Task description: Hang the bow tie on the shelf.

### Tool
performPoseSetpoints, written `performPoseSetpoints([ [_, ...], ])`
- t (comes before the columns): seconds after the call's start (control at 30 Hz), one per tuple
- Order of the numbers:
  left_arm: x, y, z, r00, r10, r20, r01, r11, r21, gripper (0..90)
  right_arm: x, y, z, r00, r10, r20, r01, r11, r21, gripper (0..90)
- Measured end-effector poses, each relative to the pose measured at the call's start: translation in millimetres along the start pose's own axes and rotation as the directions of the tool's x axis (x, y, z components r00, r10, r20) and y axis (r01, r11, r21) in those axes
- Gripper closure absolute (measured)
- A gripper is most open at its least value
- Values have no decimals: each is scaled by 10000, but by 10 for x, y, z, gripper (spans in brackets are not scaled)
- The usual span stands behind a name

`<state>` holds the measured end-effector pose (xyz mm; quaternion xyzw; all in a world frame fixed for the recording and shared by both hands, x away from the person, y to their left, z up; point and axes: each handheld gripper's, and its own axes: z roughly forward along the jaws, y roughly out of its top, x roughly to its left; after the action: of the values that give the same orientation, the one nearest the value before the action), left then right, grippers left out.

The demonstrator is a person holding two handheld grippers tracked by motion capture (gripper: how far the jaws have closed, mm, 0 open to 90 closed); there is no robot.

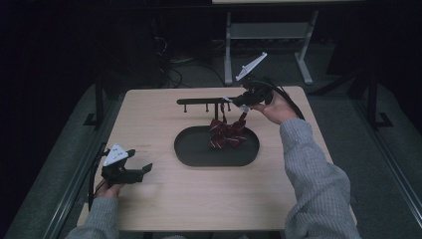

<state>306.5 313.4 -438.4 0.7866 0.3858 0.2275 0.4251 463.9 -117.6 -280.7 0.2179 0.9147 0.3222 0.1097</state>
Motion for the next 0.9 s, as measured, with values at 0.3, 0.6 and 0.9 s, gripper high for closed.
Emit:
performPoseSetpoints([
  [0.3,-3,2,-3,10000,16,11,-16,10000,-19,130,9,-20,0,10000,-23,-37,23,10000,23,877],
  [0.6,-4,3,-2,10000,29,27,-29,10000,8,130,9,-45,7,9997,-114,-221,116,9999,105,876],
  [0.9,-7,3,5,10000,22,53,-22,10000,48,130,-4,-97,3,9995,-67,-307,71,9999,153,876],
])
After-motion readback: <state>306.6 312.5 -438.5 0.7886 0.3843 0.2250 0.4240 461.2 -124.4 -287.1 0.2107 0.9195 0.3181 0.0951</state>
